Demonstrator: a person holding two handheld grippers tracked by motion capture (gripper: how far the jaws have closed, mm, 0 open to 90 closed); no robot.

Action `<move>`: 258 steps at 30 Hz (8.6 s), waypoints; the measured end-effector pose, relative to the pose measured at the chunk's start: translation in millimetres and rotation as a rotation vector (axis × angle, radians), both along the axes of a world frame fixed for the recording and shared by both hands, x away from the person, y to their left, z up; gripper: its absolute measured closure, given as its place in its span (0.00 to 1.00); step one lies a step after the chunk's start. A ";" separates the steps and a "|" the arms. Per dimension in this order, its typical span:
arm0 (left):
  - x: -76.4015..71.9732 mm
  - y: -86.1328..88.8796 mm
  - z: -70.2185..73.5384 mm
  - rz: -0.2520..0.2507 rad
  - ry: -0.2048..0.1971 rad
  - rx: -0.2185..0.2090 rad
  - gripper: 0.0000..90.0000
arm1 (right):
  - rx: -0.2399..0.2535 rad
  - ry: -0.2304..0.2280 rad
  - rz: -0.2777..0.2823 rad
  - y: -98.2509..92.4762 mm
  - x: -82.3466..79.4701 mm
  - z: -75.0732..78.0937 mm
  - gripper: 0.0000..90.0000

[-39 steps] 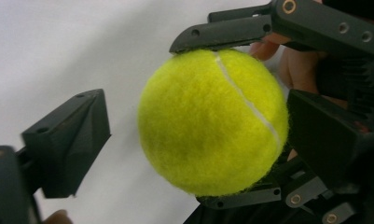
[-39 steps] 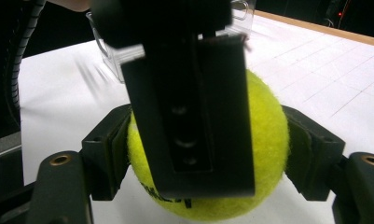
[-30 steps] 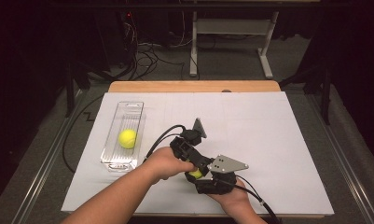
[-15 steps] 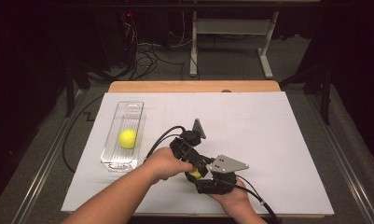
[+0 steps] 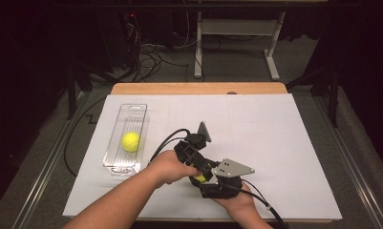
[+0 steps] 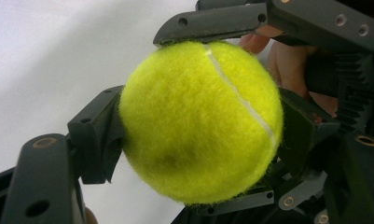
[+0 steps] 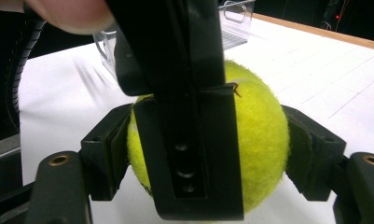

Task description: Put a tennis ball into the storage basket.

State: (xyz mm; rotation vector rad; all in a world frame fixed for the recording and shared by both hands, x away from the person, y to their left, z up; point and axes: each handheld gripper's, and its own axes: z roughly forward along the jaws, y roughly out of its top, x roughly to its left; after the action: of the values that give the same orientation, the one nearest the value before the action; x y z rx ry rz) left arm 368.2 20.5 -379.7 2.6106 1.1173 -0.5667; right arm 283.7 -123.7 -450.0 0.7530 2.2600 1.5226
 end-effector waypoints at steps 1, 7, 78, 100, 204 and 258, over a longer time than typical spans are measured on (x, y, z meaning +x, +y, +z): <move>0.1 0.0 0.0 0.000 0.000 0.000 0.29 | 0.000 0.000 0.000 0.1 0.1 0.0 0.29; -0.1 -0.8 2.2 -0.006 -0.010 0.002 0.29 | 0.001 -0.010 -0.001 -0.9 -0.1 0.4 0.29; 8.1 22.1 2.6 0.040 -0.068 0.075 0.29 | 0.065 -0.025 -0.053 -27.1 4.0 8.2 0.00; 10.9 41.3 0.0 0.064 -0.075 0.108 0.30 | 0.009 -0.043 -0.144 -55.7 8.9 7.8 0.00; 23.6 195.7 44.9 0.298 -0.082 0.295 0.30 | 0.052 -0.093 -0.271 -128.8 -3.5 9.1 0.00; 37.7 204.0 6.0 0.349 -0.066 0.380 0.29 | 0.052 -0.095 -0.258 -125.0 -5.3 9.3 0.00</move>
State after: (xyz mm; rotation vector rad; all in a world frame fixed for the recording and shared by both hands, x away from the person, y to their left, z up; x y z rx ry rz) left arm 405.9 224.5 -373.7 2.6068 1.7540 -0.2064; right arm 278.4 -248.8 -440.7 0.9259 1.9748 1.4656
